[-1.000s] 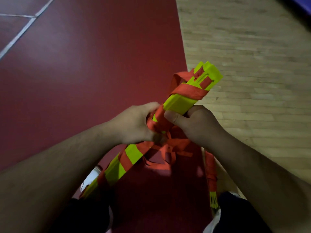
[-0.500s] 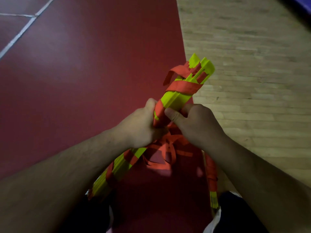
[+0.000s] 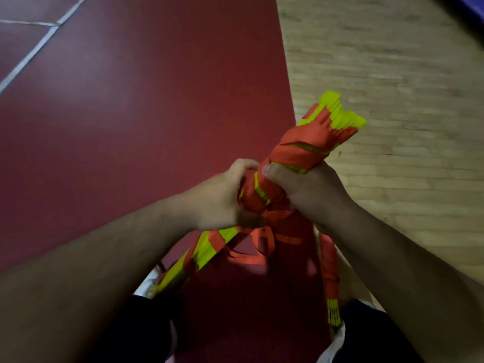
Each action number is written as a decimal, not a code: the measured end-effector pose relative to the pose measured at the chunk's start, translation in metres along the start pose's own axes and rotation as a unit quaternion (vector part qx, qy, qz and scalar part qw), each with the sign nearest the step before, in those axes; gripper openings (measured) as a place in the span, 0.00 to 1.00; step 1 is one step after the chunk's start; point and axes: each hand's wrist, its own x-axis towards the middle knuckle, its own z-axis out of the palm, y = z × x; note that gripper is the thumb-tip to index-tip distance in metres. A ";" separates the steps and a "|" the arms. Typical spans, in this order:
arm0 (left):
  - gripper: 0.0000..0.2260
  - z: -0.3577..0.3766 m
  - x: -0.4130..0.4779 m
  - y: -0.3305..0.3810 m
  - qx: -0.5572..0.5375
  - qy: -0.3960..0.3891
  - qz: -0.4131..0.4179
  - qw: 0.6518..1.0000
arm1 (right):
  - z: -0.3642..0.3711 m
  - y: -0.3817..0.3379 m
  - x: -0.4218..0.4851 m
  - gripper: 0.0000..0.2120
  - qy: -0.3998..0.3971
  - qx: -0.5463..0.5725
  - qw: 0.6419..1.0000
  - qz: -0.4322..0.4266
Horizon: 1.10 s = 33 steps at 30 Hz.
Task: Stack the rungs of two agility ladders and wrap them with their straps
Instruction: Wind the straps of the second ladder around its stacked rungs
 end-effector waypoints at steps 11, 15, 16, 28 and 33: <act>0.17 -0.004 -0.007 0.006 -0.258 -0.122 -0.067 0.956 | -0.014 -0.003 0.002 0.14 -0.025 0.031 0.991 -0.125; 0.02 -0.011 -0.007 -0.001 -0.249 -0.086 -0.058 0.963 | -0.022 -0.010 0.005 0.11 -0.045 -0.054 0.990 -0.119; 0.03 -0.012 -0.007 -0.001 -0.254 -0.083 -0.056 0.962 | -0.022 -0.010 0.005 0.12 -0.042 -0.069 0.990 -0.115; 0.17 0.003 0.004 -0.008 -0.036 0.067 -0.118 0.990 | -0.005 0.009 0.009 0.16 0.008 0.006 1.000 -0.020; 0.17 -0.006 0.005 -0.014 0.041 0.081 -0.100 0.991 | -0.009 0.008 0.010 0.09 -0.050 0.147 0.987 -0.030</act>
